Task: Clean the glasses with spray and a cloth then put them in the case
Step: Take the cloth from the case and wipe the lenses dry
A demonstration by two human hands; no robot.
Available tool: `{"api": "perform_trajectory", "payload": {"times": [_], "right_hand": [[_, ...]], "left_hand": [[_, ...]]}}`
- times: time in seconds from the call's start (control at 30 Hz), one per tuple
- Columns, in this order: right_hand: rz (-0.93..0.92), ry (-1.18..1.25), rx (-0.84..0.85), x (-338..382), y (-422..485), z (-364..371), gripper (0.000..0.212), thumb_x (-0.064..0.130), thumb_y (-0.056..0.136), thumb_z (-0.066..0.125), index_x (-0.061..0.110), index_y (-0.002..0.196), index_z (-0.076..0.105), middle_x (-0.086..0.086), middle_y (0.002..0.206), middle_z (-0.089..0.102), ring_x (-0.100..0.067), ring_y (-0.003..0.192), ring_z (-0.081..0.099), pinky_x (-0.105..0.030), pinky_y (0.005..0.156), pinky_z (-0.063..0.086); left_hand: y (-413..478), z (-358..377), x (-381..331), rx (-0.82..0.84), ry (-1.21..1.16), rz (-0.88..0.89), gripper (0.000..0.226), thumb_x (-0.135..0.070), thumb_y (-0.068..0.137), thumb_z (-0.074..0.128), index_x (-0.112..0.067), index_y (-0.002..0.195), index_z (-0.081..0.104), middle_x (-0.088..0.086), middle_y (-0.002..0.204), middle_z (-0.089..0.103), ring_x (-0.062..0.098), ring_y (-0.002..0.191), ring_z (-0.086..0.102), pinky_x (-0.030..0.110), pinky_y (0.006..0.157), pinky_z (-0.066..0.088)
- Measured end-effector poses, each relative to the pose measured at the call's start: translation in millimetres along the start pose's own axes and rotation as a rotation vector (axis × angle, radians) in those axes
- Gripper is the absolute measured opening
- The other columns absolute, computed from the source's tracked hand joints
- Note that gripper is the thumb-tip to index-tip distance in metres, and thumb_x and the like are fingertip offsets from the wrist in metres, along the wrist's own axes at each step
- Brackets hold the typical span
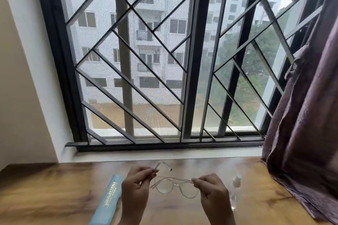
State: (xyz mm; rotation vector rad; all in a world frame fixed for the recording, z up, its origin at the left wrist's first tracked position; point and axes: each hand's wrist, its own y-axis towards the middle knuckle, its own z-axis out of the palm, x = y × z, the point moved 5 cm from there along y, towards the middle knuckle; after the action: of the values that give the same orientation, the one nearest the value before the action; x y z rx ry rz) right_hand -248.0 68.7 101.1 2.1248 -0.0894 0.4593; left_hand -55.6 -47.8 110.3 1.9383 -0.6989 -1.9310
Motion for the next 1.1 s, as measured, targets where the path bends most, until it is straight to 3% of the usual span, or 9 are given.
{"api": "perform_trajectory", "payload": {"times": [0.13,0.27,0.33,0.47,0.6,0.77,0.83,1.0,1.1], "right_hand": [[0.055,0.048,0.006,-6,-5,0,0.024,-0.005,0.057,0.070,0.016,0.069,0.074,0.006,0.060,0.063,-0.001,0.064,0.050,-0.006,0.060,0.043],[0.072,0.119,0.028,-6,-5,-1,0.013,0.009,0.068,0.073,0.022,0.071,0.071,0.012,0.064,0.059,0.005,0.064,0.049,-0.004,0.059,0.042],[0.088,0.129,0.030,-7,-4,-3,0.023,0.004,0.061,0.074,0.023,0.073,0.071,0.013,0.067,0.060,0.003,0.063,0.052,-0.008,0.057,0.044],[0.084,0.162,0.031,-5,1,-8,0.026,0.003,0.053,0.076,0.020,0.072,0.072,0.024,0.076,0.055,0.000,0.063,0.056,-0.002,0.059,0.042],[0.064,0.164,0.046,0,5,-13,0.023,0.003,0.054,0.074,0.019,0.070,0.072,0.019,0.077,0.057,-0.001,0.063,0.057,-0.002,0.059,0.044],[0.075,0.195,0.092,0,7,-14,0.035,0.006,0.054,0.075,0.025,0.082,0.069,0.043,0.079,0.054,0.002,0.063,0.058,-0.008,0.055,0.047],[0.076,0.183,0.078,0,8,-15,0.033,0.005,0.054,0.075,0.024,0.080,0.069,0.040,0.078,0.056,0.001,0.062,0.058,-0.009,0.055,0.048],[0.064,0.112,0.011,1,9,-18,0.024,-0.003,0.054,0.072,0.019,0.064,0.072,0.011,0.068,0.062,0.002,0.063,0.055,-0.008,0.056,0.046],[0.014,0.060,0.010,5,9,-17,0.026,-0.010,0.054,0.070,0.014,0.063,0.072,0.007,0.060,0.062,-0.001,0.065,0.052,-0.009,0.058,0.045]], "left_hand": [[4,3,-16,0.092,0.280,0.260,0.016,-0.002,0.066,0.068,-0.016,0.071,0.075,-0.008,0.070,0.064,0.002,0.074,0.056,0.013,0.067,0.047],[5,11,-26,0.204,0.475,0.457,0.016,-0.002,0.062,0.066,-0.016,0.068,0.070,-0.009,0.066,0.061,0.008,0.073,0.049,0.016,0.065,0.042],[2,15,-27,0.260,0.560,0.517,0.016,-0.001,0.063,0.065,-0.017,0.066,0.067,-0.007,0.066,0.058,0.010,0.075,0.049,0.019,0.063,0.043],[-1,19,-24,0.323,0.621,0.547,0.012,-0.008,0.069,0.063,-0.019,0.064,0.065,-0.008,0.065,0.055,0.010,0.074,0.049,0.020,0.058,0.045],[-4,21,-23,0.370,0.643,0.556,0.011,-0.011,0.070,0.061,-0.019,0.062,0.063,-0.008,0.064,0.053,0.011,0.073,0.047,0.021,0.055,0.045],[-4,22,-19,0.403,0.651,0.546,0.010,-0.011,0.063,0.069,-0.019,0.062,0.064,-0.008,0.064,0.054,0.009,0.075,0.045,0.020,0.054,0.045],[-5,23,-19,0.410,0.651,0.546,0.009,-0.012,0.064,0.069,-0.020,0.062,0.065,-0.009,0.065,0.054,0.009,0.075,0.045,0.018,0.056,0.043],[-3,24,-16,0.375,0.650,0.542,0.005,-0.016,0.066,0.068,-0.021,0.066,0.068,-0.010,0.071,0.058,0.008,0.079,0.045,0.016,0.064,0.041],[-6,27,-17,0.374,0.663,0.554,0.015,-0.024,0.071,0.064,-0.021,0.084,0.072,-0.009,0.079,0.060,0.011,0.080,0.048,0.022,0.065,0.048]]}}
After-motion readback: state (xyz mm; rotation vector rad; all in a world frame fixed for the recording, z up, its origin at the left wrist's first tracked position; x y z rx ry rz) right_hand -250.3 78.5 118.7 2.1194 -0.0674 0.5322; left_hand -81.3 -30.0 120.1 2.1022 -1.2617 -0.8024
